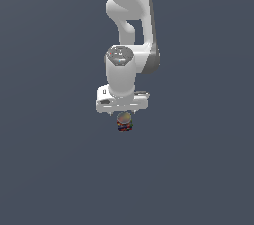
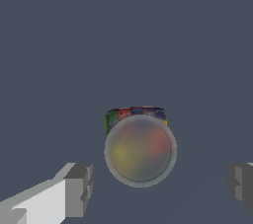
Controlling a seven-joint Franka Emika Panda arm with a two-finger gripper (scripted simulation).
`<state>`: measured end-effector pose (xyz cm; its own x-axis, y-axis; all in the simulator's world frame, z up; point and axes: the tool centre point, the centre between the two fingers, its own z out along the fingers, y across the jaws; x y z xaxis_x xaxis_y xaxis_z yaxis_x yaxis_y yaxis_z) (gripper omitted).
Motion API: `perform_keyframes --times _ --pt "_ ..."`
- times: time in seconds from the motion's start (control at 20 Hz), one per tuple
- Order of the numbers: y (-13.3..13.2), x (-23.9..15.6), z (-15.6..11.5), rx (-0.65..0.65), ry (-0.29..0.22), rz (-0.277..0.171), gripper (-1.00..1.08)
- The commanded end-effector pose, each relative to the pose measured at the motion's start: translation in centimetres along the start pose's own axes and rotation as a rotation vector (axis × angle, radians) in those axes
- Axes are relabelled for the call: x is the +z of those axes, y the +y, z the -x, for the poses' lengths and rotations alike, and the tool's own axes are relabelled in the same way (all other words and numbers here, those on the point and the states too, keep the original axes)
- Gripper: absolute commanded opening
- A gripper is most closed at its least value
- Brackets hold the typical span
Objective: Pick up the object and move it to a goal position.
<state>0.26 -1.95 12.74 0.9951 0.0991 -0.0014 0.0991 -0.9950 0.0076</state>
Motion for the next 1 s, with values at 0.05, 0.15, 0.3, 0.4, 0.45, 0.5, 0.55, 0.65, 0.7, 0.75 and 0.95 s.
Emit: perform_keyframes --times 0.05,0.15,0.3,0.4,0.45,0.5,0.55,0.65,0.7,0.75,0.95 --pt "-0.5 1.4 0.1 -0.036 0.001 -0.005 1.00" --pt "-0.7 1.8 0.1 -0.046 0.001 -0.007 1.00" --pt "-0.7 1.8 0.1 -0.044 0.000 -0.007 1.00" --pt "-0.7 2.0 0.1 -0.044 0.000 -0.007 1.00" --pt "-0.7 2.2 0.2 -0.045 0.000 -0.007 1.00" --pt "-0.7 2.4 0.2 -0.045 0.000 -0.007 1.00" --pt "-0.7 2.8 0.2 -0.045 0.000 -0.007 1.00" --pt "-0.7 3.7 0.2 -0.046 0.001 -0.007 1.00" --pt "-0.7 4.3 0.2 -0.047 0.001 -0.007 1.00" --pt "-0.7 4.9 0.2 -0.047 0.001 -0.007 1.00" --pt "-0.8 6.5 0.2 -0.049 0.001 -0.008 1.00"
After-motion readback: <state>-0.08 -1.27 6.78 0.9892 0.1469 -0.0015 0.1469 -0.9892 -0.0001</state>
